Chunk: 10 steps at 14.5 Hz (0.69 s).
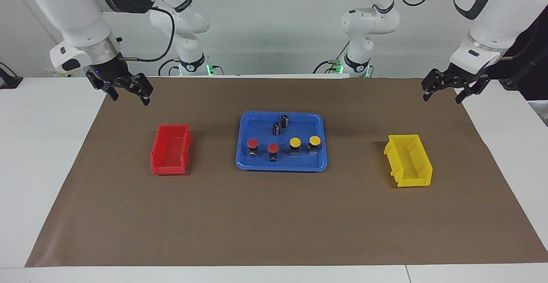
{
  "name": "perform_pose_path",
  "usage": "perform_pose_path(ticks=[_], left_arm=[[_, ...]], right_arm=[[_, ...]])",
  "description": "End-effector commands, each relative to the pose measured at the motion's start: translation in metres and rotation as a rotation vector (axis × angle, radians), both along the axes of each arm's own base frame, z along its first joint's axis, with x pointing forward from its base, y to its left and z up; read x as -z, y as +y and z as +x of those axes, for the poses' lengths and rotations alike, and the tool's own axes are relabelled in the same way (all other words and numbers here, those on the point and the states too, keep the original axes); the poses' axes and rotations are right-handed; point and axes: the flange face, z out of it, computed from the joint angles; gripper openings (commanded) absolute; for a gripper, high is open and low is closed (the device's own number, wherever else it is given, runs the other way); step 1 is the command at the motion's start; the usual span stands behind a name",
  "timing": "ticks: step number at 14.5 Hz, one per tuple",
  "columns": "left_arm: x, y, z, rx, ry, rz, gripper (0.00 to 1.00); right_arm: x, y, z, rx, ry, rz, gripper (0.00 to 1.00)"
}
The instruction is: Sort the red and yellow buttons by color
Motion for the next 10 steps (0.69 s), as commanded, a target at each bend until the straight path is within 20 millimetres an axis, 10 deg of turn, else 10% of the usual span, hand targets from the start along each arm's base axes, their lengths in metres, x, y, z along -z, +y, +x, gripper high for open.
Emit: perform_pose_path(ticks=[1,10], left_arm=[[-0.0009,0.0011,-0.0053,0.014,0.01,0.024,1.0],[-0.0009,0.0003,-0.0053,0.015,0.009,0.024,1.0]], right_arm=[[-0.0028,-0.0036,-0.004,-0.021,-0.004,-0.006,1.0],[-0.0014,-0.0019,-0.0032,-0.03,-0.009,-0.007,1.0]])
